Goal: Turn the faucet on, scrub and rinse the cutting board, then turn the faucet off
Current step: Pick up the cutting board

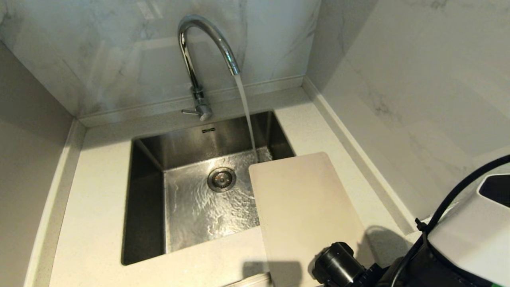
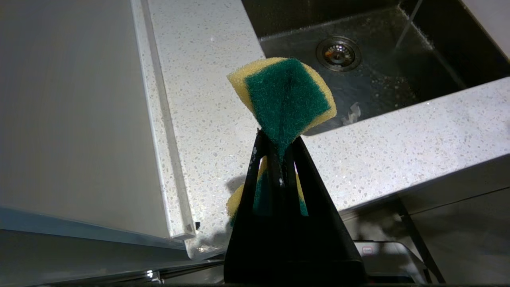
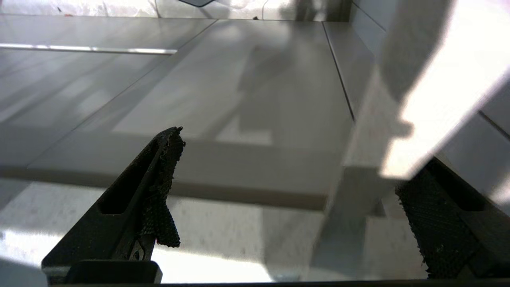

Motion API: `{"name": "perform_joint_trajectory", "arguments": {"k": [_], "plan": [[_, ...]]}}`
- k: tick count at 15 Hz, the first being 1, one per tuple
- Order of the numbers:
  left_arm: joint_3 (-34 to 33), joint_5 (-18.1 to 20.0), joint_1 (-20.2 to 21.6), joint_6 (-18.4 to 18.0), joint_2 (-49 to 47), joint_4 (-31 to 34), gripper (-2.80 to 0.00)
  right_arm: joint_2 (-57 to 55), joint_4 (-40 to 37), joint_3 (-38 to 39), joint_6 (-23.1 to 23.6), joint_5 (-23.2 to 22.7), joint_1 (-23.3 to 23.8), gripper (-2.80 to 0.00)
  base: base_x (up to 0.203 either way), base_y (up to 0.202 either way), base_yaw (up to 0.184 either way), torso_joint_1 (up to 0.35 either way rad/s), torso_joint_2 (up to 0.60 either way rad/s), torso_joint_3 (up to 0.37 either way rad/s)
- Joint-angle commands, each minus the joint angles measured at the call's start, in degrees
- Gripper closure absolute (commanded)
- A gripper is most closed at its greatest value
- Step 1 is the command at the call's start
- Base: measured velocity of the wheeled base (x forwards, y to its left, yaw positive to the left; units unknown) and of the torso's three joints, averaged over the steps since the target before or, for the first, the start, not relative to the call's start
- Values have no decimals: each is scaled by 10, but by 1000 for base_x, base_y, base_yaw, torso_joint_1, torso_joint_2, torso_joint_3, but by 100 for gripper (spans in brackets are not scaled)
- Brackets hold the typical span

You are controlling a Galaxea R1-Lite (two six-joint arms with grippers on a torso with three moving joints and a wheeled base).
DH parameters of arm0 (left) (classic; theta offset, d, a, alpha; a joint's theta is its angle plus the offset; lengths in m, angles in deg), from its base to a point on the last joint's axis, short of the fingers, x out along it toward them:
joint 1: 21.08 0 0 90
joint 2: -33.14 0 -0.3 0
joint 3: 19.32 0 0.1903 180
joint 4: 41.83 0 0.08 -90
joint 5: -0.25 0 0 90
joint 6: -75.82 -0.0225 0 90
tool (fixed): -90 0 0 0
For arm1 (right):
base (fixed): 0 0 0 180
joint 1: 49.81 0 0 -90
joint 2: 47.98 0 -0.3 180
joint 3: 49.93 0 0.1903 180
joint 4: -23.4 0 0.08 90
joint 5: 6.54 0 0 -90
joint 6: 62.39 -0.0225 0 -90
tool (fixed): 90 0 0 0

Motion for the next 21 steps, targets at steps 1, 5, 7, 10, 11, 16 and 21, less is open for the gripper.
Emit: {"name": "perform_joint_trajectory", "arguments": {"k": [1, 5, 7, 10, 11, 16, 21], "plan": [[-2, 0, 0, 0, -1, 0, 0, -28, 22, 1, 0, 8, 0, -280, 0, 0, 0, 0, 0, 0], [-2, 0, 0, 0, -1, 0, 0, -52, 78, 14, -1, 24, 0, -280, 0, 0, 0, 0, 0, 0], [-2, 0, 0, 0, -1, 0, 0, -58, 111, 28, 0, 27, -1, -280, 0, 0, 0, 0, 0, 0], [-2, 0, 0, 0, -1, 0, 0, -71, 158, 45, 0, 34, -2, -280, 0, 0, 0, 0, 0, 0], [-2, 0, 0, 0, -1, 0, 0, -72, 163, 47, 1, 35, -2, -280, 0, 0, 0, 0, 0, 0], [-2, 0, 0, 1, -1, 0, 0, -72, 164, 46, 1, 41, -2, -280, 0, 0, 0, 0, 0, 0], [-2, 0, 0, 1, -1, 0, 0, -70, 164, 47, 1, 47, -2, -237, 0, 0, 0, 0, 0, 0]]}}
